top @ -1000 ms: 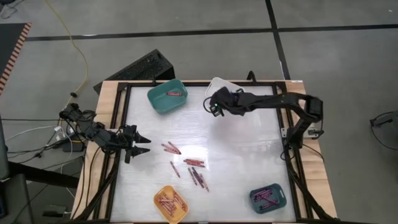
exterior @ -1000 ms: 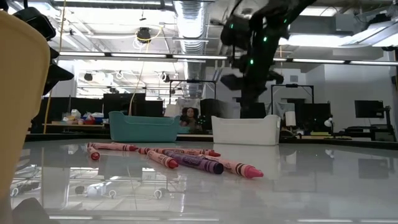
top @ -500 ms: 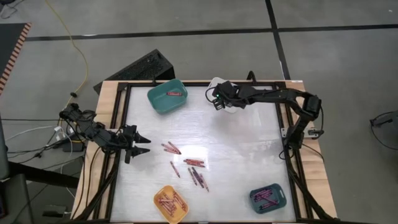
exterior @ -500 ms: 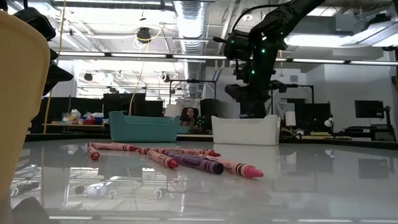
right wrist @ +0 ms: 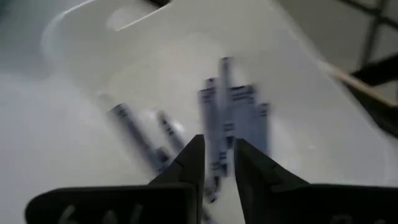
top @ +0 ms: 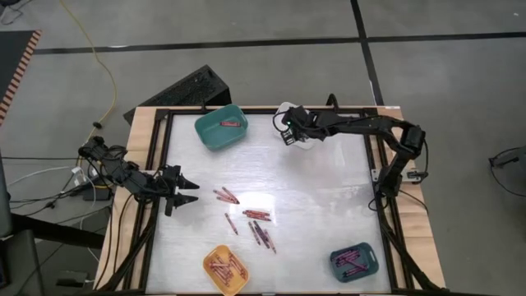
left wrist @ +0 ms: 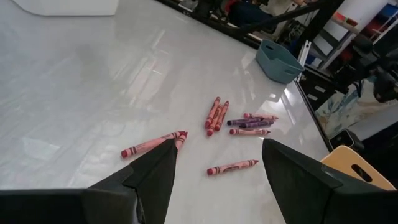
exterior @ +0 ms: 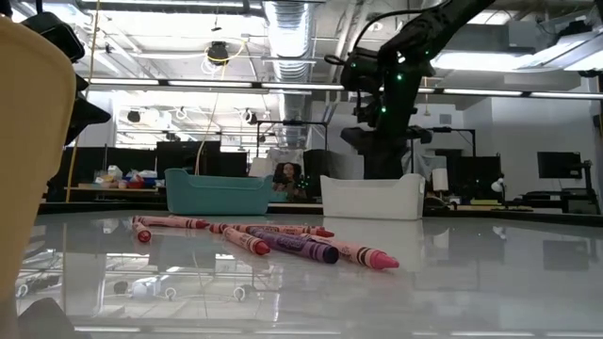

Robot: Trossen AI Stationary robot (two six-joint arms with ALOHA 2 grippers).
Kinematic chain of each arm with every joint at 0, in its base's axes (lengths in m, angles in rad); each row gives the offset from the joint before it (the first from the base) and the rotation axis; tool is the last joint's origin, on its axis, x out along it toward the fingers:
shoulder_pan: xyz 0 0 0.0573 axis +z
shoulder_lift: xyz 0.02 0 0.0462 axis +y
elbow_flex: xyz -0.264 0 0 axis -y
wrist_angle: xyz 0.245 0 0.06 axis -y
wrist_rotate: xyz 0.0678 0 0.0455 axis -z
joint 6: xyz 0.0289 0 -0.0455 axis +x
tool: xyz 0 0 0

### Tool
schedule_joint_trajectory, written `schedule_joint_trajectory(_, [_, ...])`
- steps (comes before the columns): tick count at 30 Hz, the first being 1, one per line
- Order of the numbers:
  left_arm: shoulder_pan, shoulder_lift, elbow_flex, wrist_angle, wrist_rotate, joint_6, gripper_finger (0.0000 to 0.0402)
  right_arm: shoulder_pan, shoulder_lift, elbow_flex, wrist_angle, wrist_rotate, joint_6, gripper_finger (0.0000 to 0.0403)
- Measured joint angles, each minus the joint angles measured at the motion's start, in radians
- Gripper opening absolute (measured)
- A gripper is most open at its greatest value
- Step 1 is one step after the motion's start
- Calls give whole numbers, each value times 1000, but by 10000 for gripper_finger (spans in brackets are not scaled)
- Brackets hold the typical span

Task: Sort crayons
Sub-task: Put the red crayon into the top green bin

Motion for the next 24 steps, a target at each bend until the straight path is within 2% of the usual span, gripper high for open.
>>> schedule_joint_trajectory(4, [0,0,0,0,1,-1,228,34,0,0,57,-159,-65,82])
schedule_joint_trajectory(6, [0,0,0,0,0,-2,228,71,0,0,85,-201,-95,82])
schedule_joint_trajectory(16, [0,0,0,3,-3,-15,228,340,-1,0,183,-251,-240,82])
schedule_joint_trajectory(24, [0,0,0,3,-3,-15,228,618,-1,0,238,-227,-244,82])
